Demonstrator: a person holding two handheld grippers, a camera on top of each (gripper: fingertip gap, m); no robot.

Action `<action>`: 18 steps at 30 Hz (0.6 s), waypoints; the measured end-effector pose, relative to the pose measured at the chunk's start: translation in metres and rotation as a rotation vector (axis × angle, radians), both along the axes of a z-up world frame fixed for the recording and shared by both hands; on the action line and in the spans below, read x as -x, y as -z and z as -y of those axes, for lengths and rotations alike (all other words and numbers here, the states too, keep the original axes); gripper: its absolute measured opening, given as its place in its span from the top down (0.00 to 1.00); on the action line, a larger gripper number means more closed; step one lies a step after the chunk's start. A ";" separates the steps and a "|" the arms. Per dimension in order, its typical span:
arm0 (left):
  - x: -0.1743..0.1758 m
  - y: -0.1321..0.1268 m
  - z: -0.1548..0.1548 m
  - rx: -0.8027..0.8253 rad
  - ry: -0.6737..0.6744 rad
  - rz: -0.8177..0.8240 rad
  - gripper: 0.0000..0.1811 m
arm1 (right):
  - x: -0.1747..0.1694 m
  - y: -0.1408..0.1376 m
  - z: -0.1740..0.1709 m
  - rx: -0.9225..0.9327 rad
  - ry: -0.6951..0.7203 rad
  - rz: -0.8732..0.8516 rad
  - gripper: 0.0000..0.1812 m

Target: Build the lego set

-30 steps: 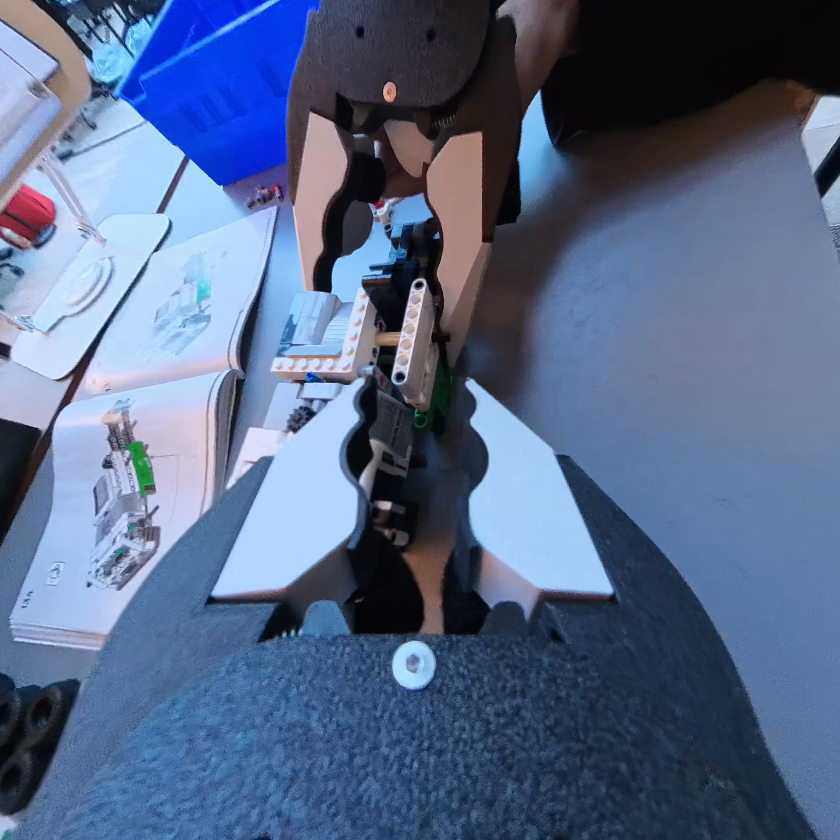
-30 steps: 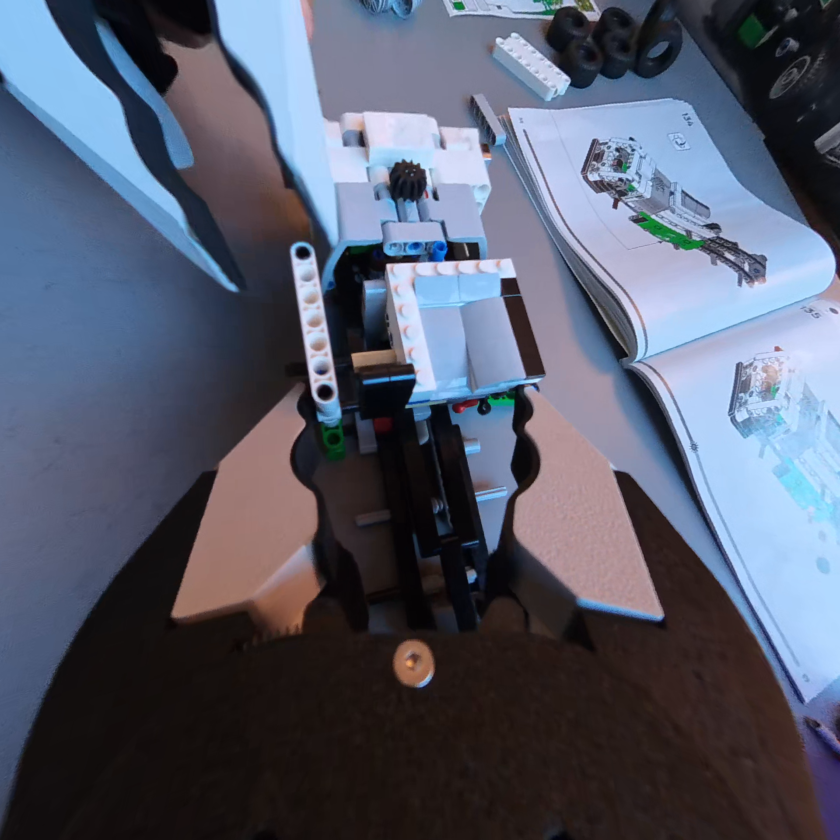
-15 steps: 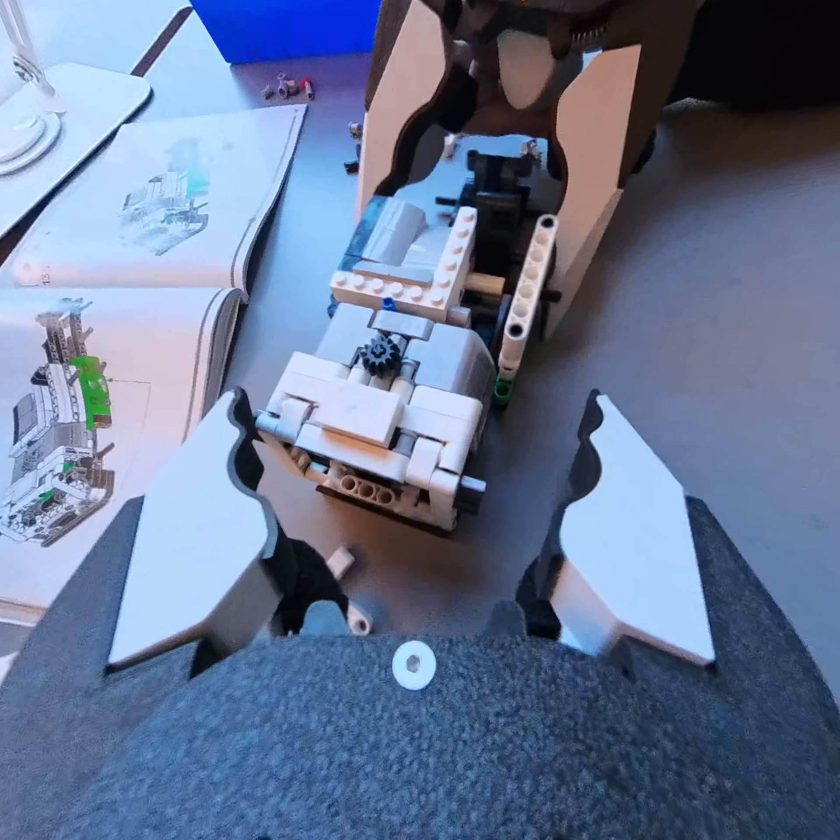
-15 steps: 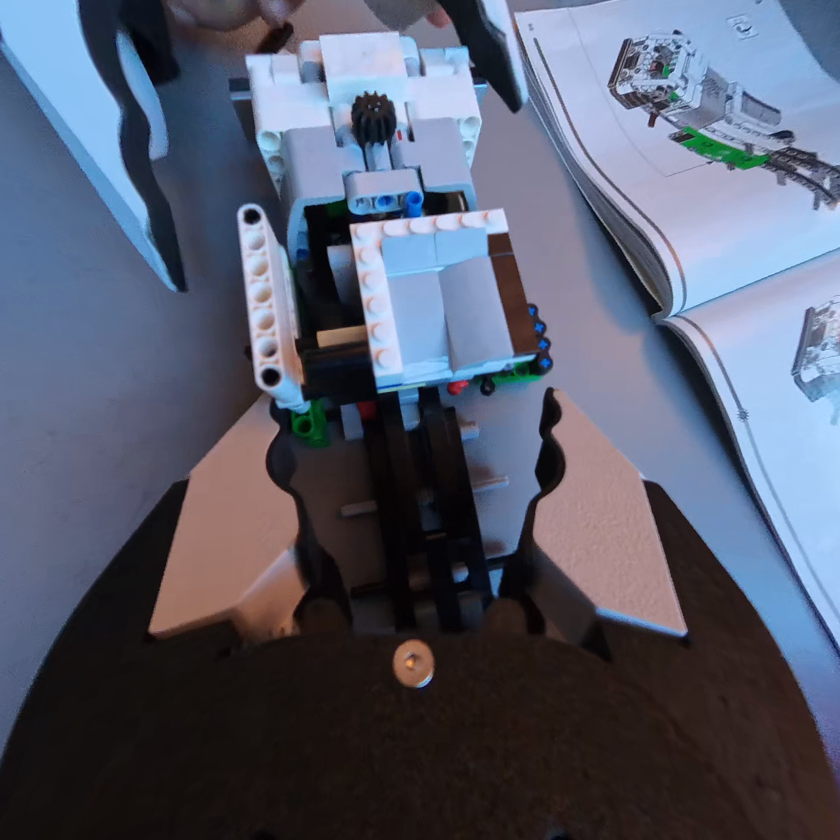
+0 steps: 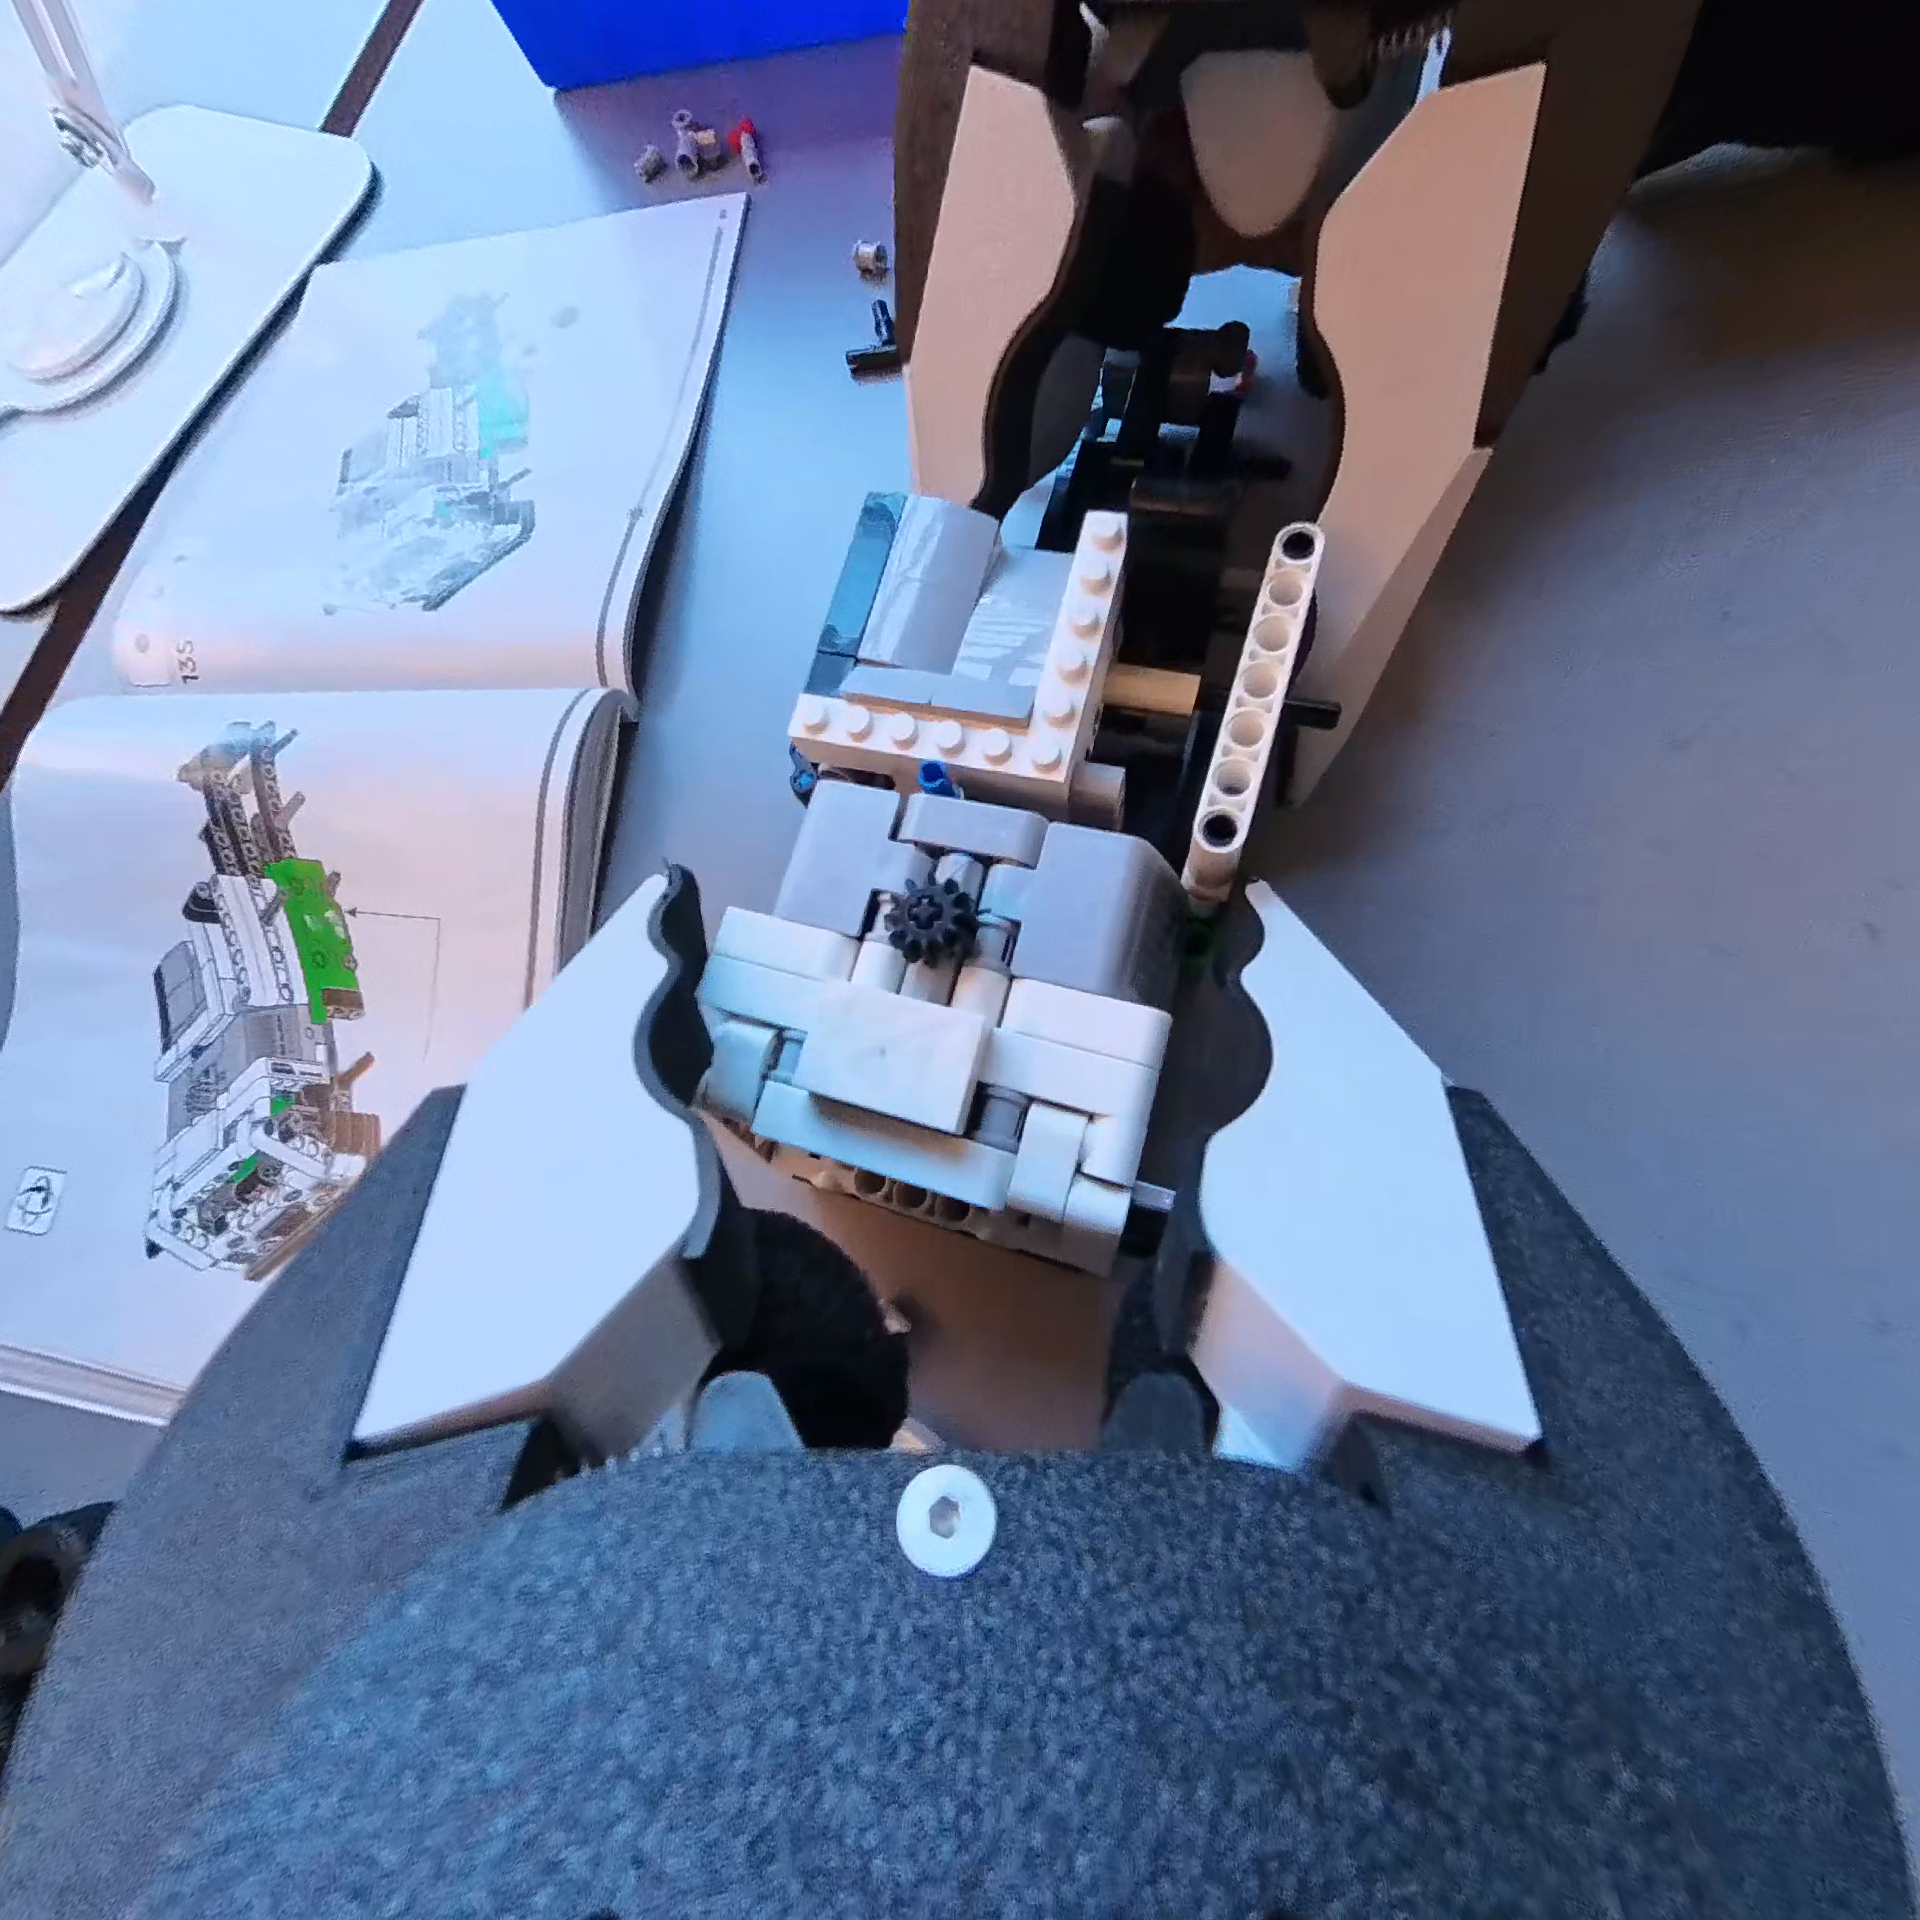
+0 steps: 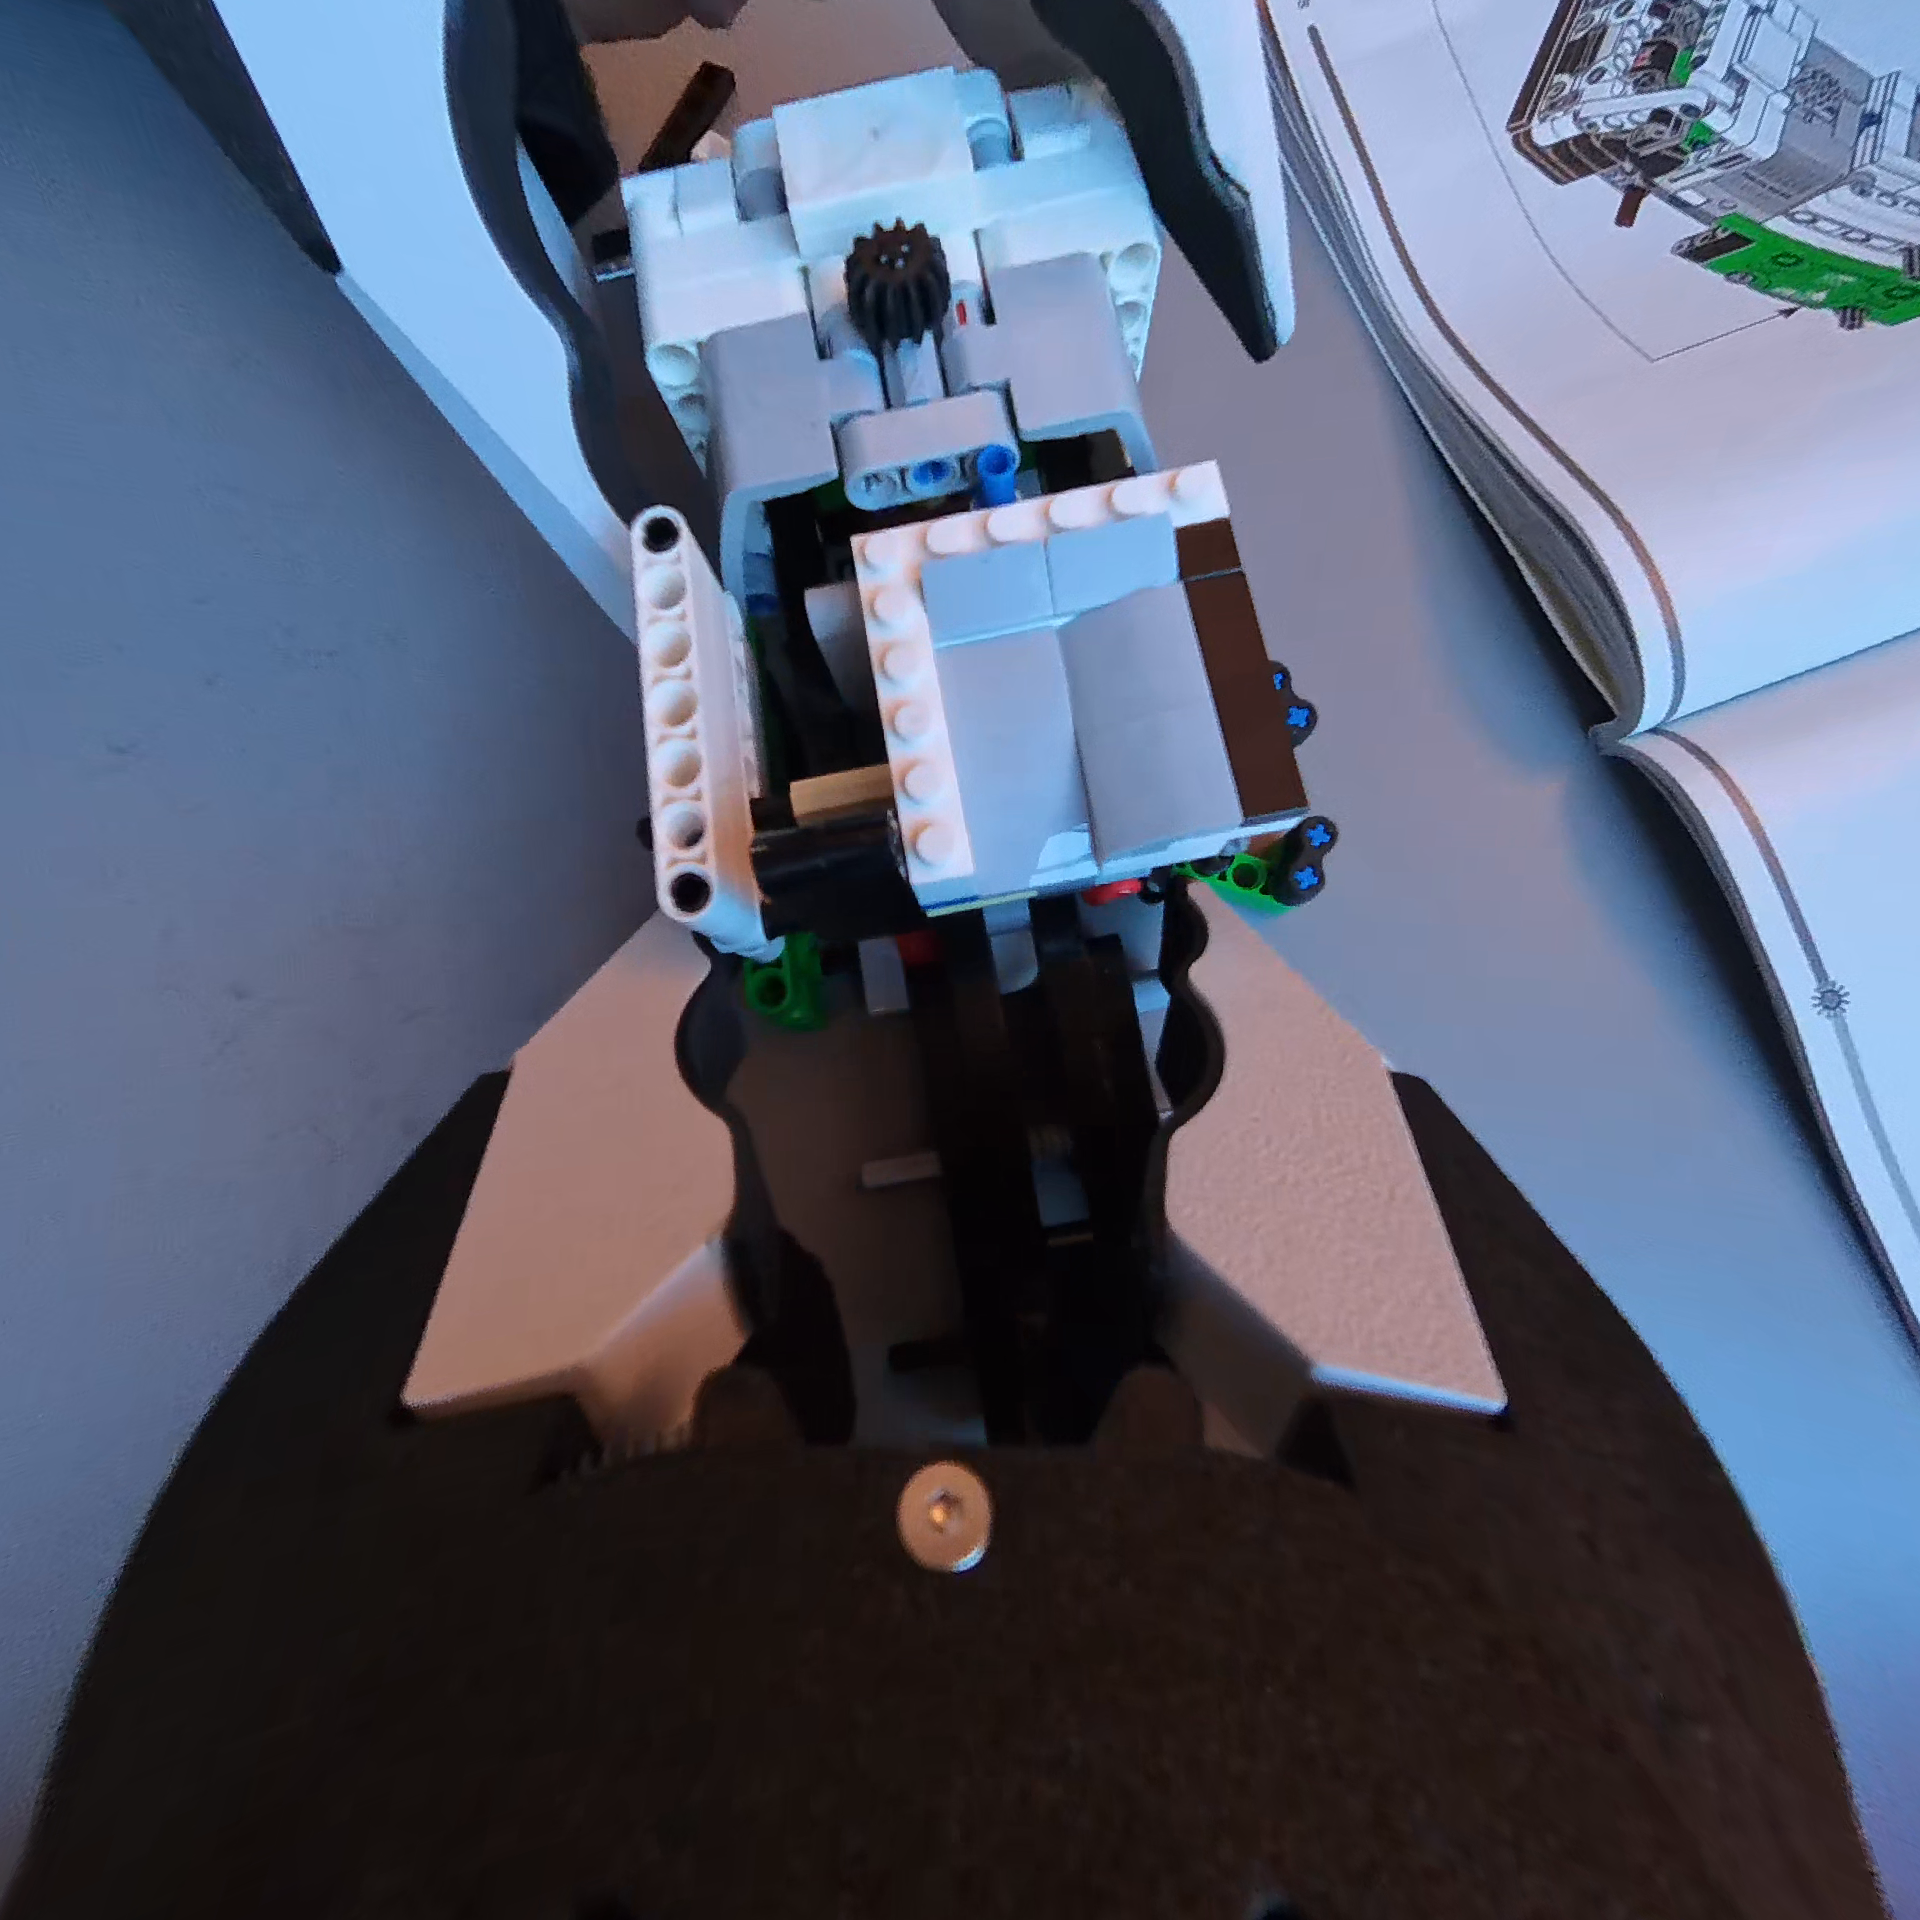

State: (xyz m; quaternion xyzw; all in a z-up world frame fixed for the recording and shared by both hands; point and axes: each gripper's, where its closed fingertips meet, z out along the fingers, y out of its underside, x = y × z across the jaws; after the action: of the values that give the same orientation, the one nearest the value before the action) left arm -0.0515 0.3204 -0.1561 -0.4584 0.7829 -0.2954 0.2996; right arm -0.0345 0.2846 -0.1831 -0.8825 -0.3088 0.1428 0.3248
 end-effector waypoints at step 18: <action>-0.014 0.009 0.018 -0.148 0.205 -0.365 0.33 | -0.003 -0.001 0.009 0.105 -0.035 0.087 0.63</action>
State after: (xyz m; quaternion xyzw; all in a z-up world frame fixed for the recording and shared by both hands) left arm -0.0372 0.3022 -0.1652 -0.3991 0.8862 -0.1780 0.1540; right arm -0.0319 0.2752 -0.1825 -0.8981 -0.3301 0.1261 0.2618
